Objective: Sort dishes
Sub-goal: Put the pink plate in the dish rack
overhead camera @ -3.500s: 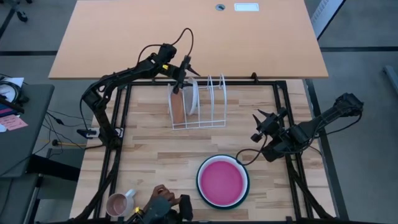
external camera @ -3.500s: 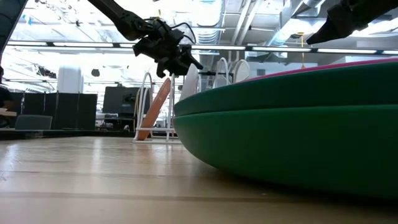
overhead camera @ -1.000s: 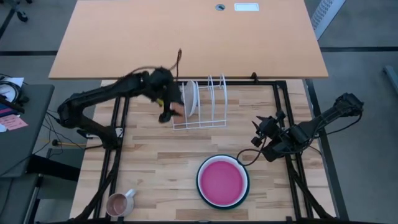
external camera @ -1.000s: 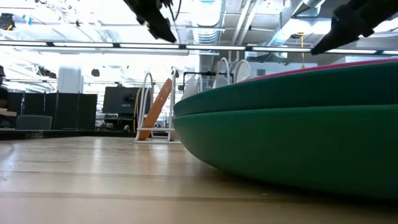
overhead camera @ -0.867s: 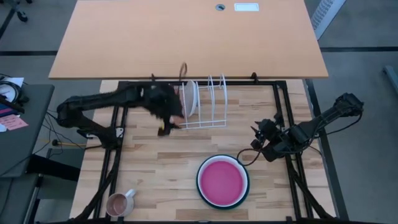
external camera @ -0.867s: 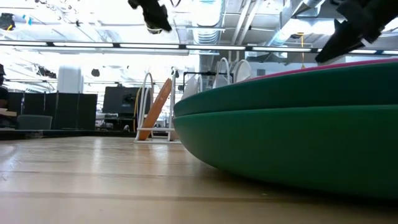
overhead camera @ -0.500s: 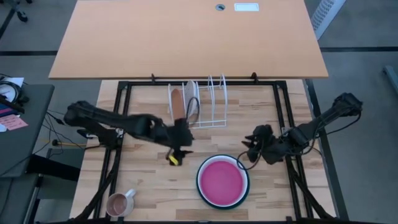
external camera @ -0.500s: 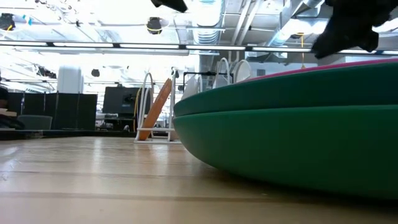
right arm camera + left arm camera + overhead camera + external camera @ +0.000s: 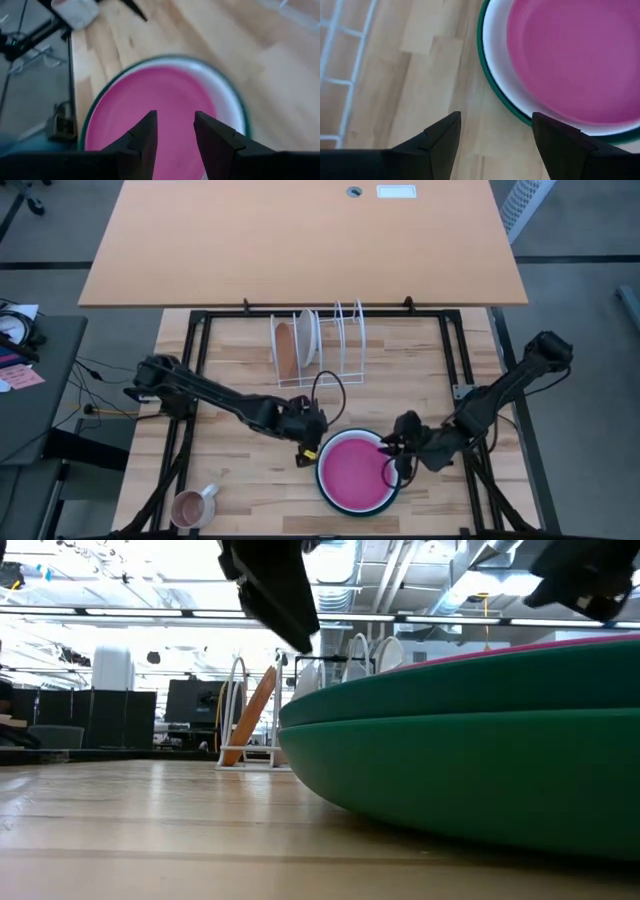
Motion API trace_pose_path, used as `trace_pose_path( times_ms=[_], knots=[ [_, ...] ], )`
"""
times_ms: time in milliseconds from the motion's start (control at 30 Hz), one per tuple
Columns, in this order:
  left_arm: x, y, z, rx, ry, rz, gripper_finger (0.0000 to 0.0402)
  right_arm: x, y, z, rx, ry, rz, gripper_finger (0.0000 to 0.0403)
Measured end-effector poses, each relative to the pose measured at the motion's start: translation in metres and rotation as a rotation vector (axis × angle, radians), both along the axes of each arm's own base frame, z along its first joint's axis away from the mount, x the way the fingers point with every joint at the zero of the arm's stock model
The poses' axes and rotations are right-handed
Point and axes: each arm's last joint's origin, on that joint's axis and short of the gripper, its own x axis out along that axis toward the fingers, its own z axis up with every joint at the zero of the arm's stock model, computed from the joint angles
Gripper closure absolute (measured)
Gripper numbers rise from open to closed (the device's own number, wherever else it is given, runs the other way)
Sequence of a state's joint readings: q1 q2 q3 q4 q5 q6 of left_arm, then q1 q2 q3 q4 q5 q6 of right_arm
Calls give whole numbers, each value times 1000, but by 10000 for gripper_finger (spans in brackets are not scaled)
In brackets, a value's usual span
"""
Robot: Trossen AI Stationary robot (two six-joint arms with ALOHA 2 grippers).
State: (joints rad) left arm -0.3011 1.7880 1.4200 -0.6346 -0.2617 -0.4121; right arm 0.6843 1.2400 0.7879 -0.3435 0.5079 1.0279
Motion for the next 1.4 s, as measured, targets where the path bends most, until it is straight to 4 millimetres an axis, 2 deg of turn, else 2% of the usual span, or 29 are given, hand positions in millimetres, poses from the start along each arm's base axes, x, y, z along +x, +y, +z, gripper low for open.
trace_pose_path(
  times_ms=[133, 233, 367, 700, 900, 1000, 1167, 1400],
  knots=[
    [7, 0, -18, -11, 52, 27, 165, -2, 8, -5, 94, 64, 41, 266],
    [9, 3, -24, -16, 69, 41, 165, -3, 10, -7, 120, 91, 56, 266],
    [10, 9, -24, -21, 73, 64, 165, -4, 8, -8, 116, 109, 57, 266],
    [11, 9, -30, -25, 56, 55, 165, -1, -2, -12, 97, 155, 5, 266],
    [18, 3, -34, -141, -54, 0, 165, -1, -2, -12, 179, 160, -75, 266],
    [18, 0, -36, -185, -65, -30, 165, 1, 4, -17, 259, 168, -149, 266],
    [17, -2, -37, -186, -52, -41, 165, 3, 17, -30, 242, 228, -123, 266],
    [15, -6, -37, -220, -33, -79, 165, 6, 20, -45, 278, 331, -157, 266]
  ],
)
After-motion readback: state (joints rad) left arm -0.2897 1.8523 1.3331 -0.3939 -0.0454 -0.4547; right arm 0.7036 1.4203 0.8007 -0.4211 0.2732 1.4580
